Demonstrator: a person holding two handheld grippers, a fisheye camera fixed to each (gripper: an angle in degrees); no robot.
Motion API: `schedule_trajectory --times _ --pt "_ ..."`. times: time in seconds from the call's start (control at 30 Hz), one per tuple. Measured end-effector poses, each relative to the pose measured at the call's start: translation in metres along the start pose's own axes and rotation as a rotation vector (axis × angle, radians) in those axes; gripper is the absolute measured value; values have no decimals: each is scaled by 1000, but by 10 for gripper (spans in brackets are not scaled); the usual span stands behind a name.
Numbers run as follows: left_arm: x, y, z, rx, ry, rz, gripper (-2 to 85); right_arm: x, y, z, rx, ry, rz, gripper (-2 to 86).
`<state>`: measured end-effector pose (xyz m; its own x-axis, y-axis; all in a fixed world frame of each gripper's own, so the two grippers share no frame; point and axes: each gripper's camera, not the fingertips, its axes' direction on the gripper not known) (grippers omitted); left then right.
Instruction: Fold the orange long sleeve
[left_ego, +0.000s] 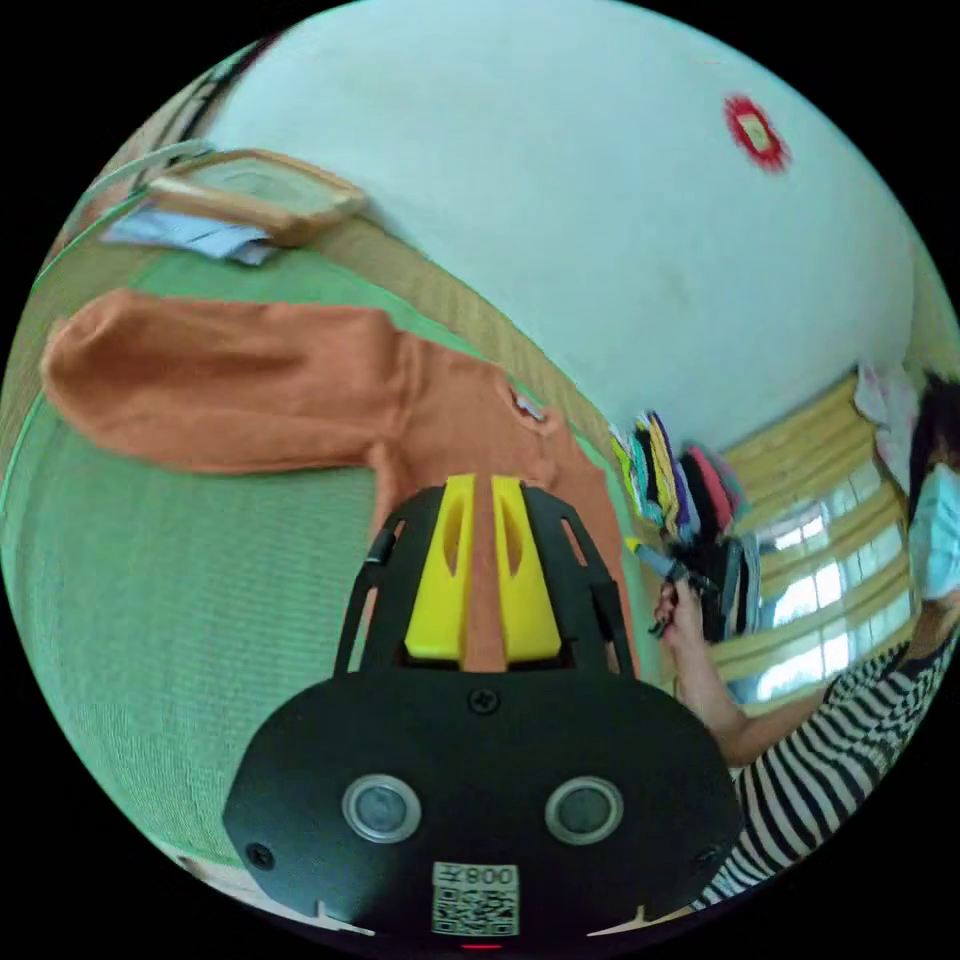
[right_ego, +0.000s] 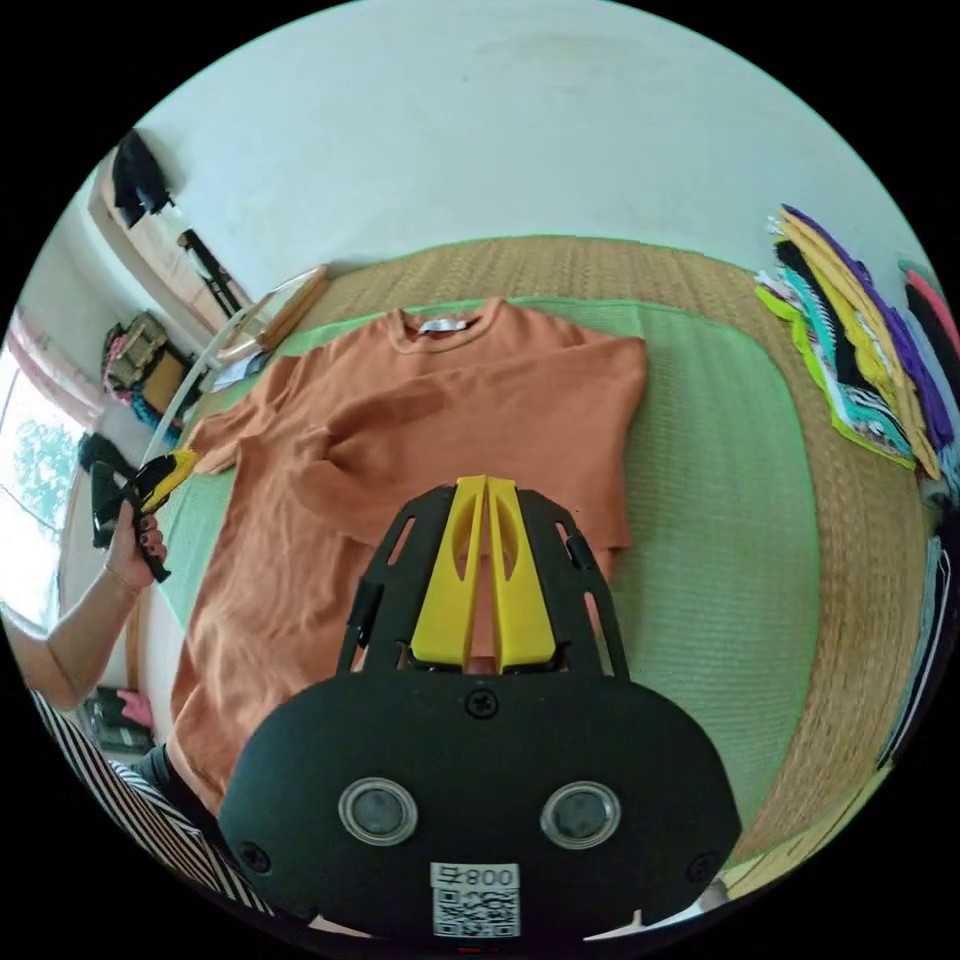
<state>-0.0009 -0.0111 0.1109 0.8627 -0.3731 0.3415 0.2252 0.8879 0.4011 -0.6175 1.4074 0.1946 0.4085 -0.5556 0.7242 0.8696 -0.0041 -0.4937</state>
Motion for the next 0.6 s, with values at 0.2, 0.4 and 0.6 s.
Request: schedule_trajectory --times 0.2,0.4,0.6 --pt "-166 41 -67 290 -65 -425 123 -74 -53 47 -110 -102 -171 4" --pt "-261 51 -61 423 -39 -576 126 -102 -92 72 -168 -127 -218 5" --pt "-314 56 -34 451 38 -585 99 -102 -116 100 -240 -140 -223 5"
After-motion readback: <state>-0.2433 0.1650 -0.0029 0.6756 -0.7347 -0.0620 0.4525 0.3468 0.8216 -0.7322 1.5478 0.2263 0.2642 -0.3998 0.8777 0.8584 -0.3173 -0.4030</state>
